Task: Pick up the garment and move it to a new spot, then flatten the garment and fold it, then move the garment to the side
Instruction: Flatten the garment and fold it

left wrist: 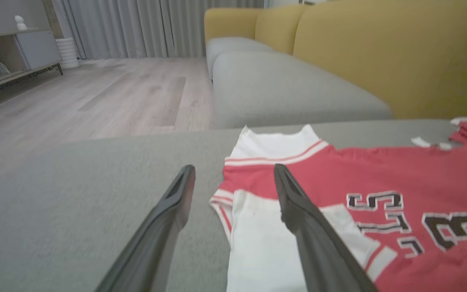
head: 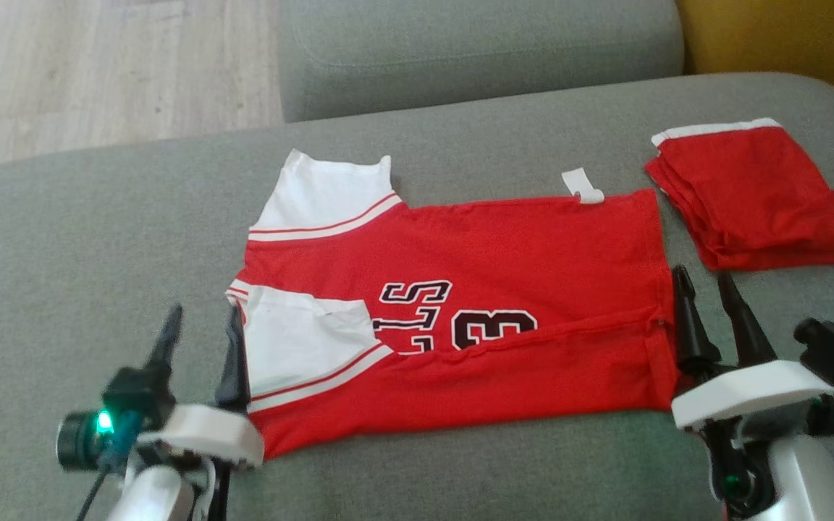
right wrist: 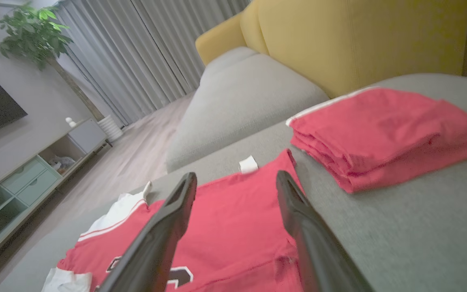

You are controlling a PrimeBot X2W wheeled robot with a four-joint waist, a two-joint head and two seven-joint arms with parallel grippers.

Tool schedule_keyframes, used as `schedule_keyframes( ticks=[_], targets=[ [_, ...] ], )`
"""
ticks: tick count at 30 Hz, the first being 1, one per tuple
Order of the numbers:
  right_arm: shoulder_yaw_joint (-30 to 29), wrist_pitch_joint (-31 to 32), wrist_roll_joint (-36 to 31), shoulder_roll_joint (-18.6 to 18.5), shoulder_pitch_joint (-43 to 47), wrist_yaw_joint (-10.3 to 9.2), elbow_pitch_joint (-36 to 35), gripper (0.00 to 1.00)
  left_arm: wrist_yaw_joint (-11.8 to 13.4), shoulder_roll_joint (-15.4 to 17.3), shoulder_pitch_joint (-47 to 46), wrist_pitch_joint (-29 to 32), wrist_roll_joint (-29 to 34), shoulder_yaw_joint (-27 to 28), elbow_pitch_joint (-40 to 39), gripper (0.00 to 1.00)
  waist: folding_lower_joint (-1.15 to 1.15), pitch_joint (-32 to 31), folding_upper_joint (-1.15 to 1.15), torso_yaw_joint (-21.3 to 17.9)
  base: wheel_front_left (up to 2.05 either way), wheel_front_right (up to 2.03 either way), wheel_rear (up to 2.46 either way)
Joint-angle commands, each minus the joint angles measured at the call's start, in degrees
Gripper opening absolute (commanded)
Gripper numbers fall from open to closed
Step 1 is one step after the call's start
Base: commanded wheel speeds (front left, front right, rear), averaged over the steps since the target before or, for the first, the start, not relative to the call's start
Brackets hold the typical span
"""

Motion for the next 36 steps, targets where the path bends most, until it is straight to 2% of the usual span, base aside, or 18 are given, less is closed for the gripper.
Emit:
schedule_keyframes(
  ticks=[1, 3, 7, 11, 15, 18, 23, 26, 28, 36],
  targets=[
    [2.13, -2.21, -1.13, -0.30, -2.67, 0.39, -2.57, 1.00, 0.03, 0.28, -4.13, -2.01, -0.55, 2.93, -2.37, 1.00, 0.00, 0.82, 0.00, -0.48, 0.00, 0.00, 0.00],
    [3.29, -5.09, -1.70, -0.29, -2.93, 0.39, -2.93, 1.00, -0.75, -0.18, -5.33, -4.77, -0.79, 3.50, -3.23, 1.00, 0.00, 1.86, 0.00, -0.97, 0.00, 0.00, 0.00],
    [4.72, -9.01, -2.60, -0.29, -4.31, 0.39, -2.94, 1.00, -2.77, 0.58, -9.55, -6.51, -0.19, 3.84, -3.79, 1.00, 0.00, 4.78, 0.00, -2.25, 0.00, 0.00, 0.00],
    [6.10, -11.12, -2.74, -0.29, -6.66, 0.39, -3.01, 1.00, -6.58, 4.12, -17.61, -2.82, 1.23, 2.69, -1.30, 1.00, 0.00, 8.83, 0.00, -4.00, 0.00, 0.00, 0.00],
    [6.61, -12.17, -3.57, -0.29, -8.92, 0.39, -3.26, 1.00, -14.43, 7.68, -28.07, 3.56, 0.60, 0.71, 3.62, 1.00, 0.00, 12.90, 0.00, -5.91, 0.00, 0.00, 0.00],
    [7.22, -12.88, -2.92, -0.29, -10.42, 0.39, -3.55, 1.00, -18.28, 10.61, -34.66, 11.02, -0.12, -1.74, 9.47, 1.00, 0.00, 15.29, 0.00, -7.57, 0.00, 0.00, 0.00],
    [8.76, -13.99, -1.26, -0.29, -11.82, 0.39, -3.77, 1.00, -19.73, 14.45, -43.05, 19.85, -2.16, -5.09, 18.07, 1.00, 0.00, 18.52, 0.00, -10.54, 0.00, 0.00, 0.00],
    [9.62, -14.43, -0.66, -0.29, -12.38, 0.39, -3.89, 1.00, -19.85, 15.54, -46.42, 23.35, -4.51, -6.41, 22.37, 1.00, 0.00, 20.15, 0.00, -12.04, 0.00, 0.00, 0.00],
    [10.21, -14.63, 0.76, -0.29, -12.61, 0.39, -4.18, 1.00, -19.87, 15.64, -47.80, 25.73, -8.22, -7.30, 24.07, 1.00, 0.00, 21.10, 0.00, -12.88, 0.00, 0.00, 0.00],
    [12.20, -15.00, 2.95, -0.29, -14.08, 0.39, -6.71, 1.00, -19.89, 19.09, -52.62, 30.25, -13.10, -9.63, 29.18, 1.00, 0.00, 24.30, 0.00, -15.27, 0.00, 0.00, 0.00]
  ],
)
